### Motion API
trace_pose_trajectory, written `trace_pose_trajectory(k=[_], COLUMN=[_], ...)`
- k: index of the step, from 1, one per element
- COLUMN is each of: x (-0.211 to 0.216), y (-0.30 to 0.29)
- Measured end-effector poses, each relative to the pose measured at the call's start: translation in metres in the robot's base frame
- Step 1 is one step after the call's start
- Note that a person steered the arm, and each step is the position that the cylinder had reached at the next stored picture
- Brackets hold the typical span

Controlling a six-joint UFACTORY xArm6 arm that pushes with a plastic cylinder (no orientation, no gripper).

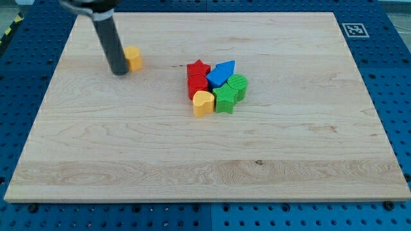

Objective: Move the yellow hexagon above the red star

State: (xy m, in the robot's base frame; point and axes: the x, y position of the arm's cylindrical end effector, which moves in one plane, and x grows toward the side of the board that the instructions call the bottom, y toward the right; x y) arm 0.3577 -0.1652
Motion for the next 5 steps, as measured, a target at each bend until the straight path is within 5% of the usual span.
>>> trace_pose_trajectory(k=[5], x=[-0.082], y=[0.059])
